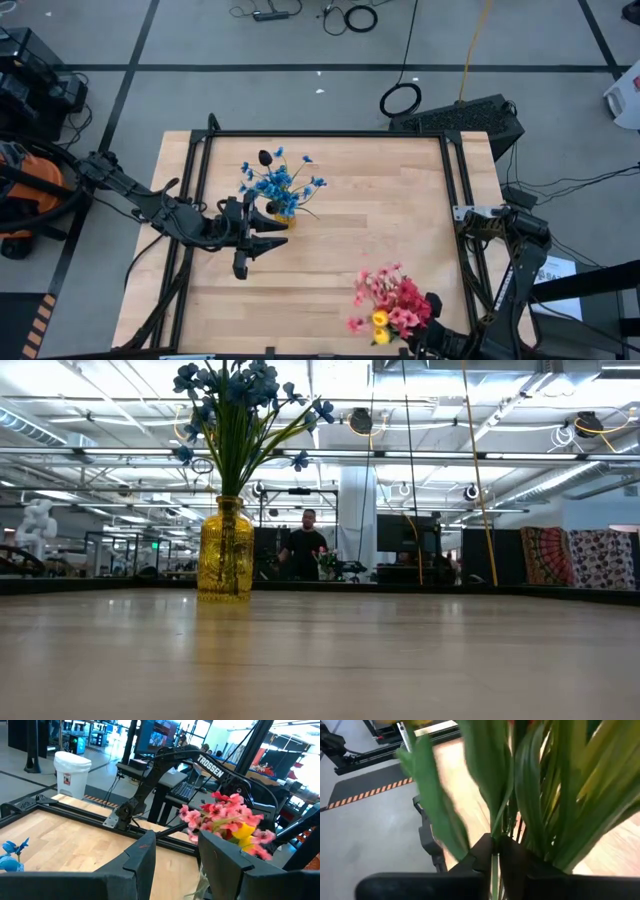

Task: Sort flowers into vase by color
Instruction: Put the yellow flower into the transparent vase

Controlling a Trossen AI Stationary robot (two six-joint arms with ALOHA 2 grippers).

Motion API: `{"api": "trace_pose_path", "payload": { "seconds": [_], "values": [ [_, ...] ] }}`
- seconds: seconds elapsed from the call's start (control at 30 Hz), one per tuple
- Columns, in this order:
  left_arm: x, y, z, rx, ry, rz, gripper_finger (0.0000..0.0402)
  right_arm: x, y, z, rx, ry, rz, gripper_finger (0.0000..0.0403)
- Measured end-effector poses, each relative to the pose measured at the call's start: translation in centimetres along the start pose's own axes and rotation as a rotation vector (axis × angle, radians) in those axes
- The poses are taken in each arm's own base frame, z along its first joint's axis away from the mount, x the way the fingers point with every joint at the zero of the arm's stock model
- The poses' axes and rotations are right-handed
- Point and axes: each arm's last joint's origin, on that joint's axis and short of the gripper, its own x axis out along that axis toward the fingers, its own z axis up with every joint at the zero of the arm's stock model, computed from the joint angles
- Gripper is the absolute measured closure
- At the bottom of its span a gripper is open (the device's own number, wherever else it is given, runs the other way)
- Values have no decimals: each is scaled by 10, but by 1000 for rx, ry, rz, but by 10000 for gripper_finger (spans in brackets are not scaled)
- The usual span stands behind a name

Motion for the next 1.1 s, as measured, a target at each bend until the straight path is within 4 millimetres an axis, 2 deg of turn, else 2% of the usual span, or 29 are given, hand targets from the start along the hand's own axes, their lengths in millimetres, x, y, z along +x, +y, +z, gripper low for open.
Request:
{"api": "trace_pose_path", "payload": {
  "seconds": [0.3, 0.47, 0.67, 0.8, 1.1],
  "values": [
    [0, 0, 0, 0, -1, 1, 247, -2, -1, 3, 7, -2, 6, 290],
    [0, 0, 0, -1, -1, 1, 247, -2, -1, 3, 5, 8, 6, 257],
    [0, 0, 0, -1, 0, 0, 247, -4, -2, 2, 10, 133, 23, 248],
    [0, 0, 0, -1, -1, 1, 247, -8, -3, 6, 27, 152, 38, 248],
    [0, 0, 0, 0, 0, 1, 247, -28, -11, 33, 81, 205, 140, 248]
  ]
}}
